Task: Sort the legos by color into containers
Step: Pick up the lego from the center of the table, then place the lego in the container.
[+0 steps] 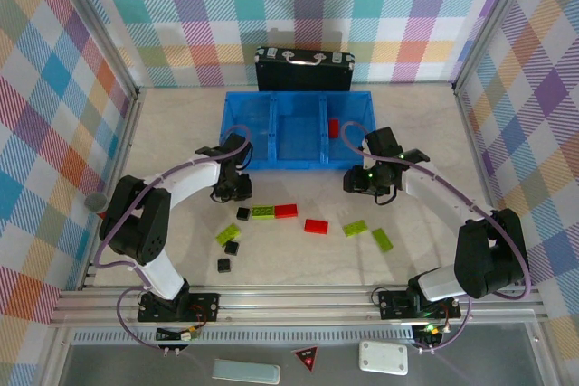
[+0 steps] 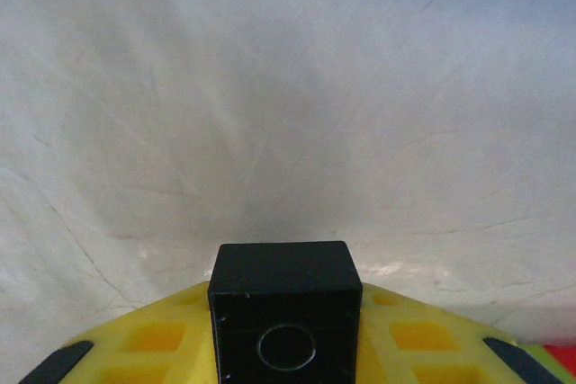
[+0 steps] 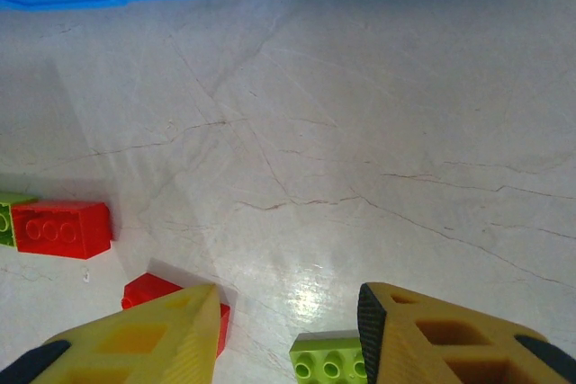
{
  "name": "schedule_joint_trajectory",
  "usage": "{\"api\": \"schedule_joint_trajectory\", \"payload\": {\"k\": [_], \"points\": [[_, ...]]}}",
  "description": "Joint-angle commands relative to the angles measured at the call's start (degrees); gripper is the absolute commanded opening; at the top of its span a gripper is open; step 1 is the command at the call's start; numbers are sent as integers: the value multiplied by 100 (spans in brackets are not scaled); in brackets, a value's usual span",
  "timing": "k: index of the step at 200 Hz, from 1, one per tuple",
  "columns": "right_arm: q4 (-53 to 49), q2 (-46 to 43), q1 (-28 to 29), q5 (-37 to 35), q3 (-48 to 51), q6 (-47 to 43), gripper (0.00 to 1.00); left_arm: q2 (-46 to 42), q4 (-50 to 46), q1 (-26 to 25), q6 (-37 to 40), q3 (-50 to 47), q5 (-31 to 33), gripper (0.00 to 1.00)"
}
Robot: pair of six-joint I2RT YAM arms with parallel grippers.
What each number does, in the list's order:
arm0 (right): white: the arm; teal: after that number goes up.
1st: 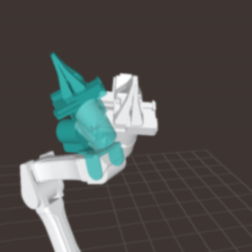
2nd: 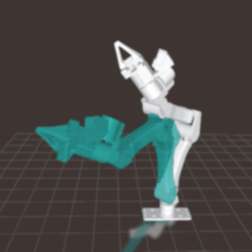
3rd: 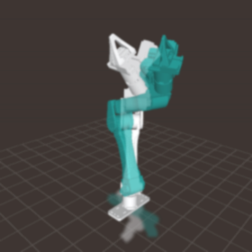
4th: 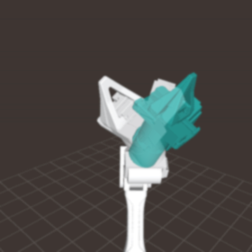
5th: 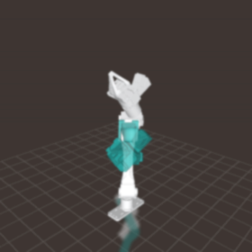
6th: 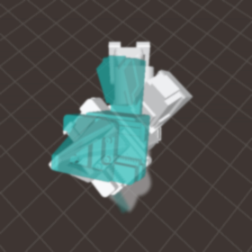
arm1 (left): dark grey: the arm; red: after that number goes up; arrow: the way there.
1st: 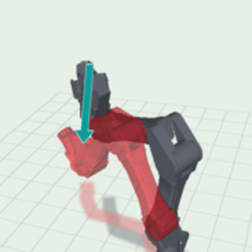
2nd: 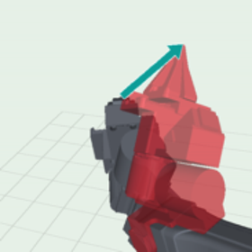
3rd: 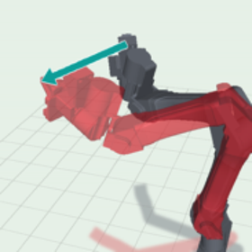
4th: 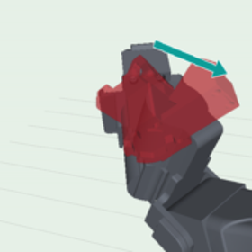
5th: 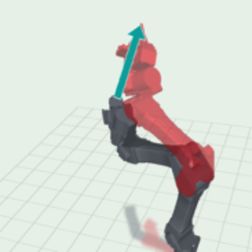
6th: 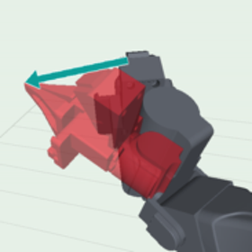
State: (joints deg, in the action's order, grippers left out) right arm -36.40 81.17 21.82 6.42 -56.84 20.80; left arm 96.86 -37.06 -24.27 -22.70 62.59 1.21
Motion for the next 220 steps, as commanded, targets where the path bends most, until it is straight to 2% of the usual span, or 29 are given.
{"api": "schedule_joint_trajectory", "payload": {"k": [1,64,140,195,220], "points": [[-147,-184,41,-79,85,96,46,-138,-349,-49,172,435,145,34],[-266,-378,37,-166,191,100,46,371,-705,150,603,1671,231,33],[-384,-568,46,-308,340,91,47,1555,-976,475,1023,3274,287,32],[-460,-590,41,-370,314,45,47,2497,-1307,555,1293,4080,585,32],[-466,-597,41,-376,324,46,47,2762,-1365,582,1330,4183,469,32]]}}
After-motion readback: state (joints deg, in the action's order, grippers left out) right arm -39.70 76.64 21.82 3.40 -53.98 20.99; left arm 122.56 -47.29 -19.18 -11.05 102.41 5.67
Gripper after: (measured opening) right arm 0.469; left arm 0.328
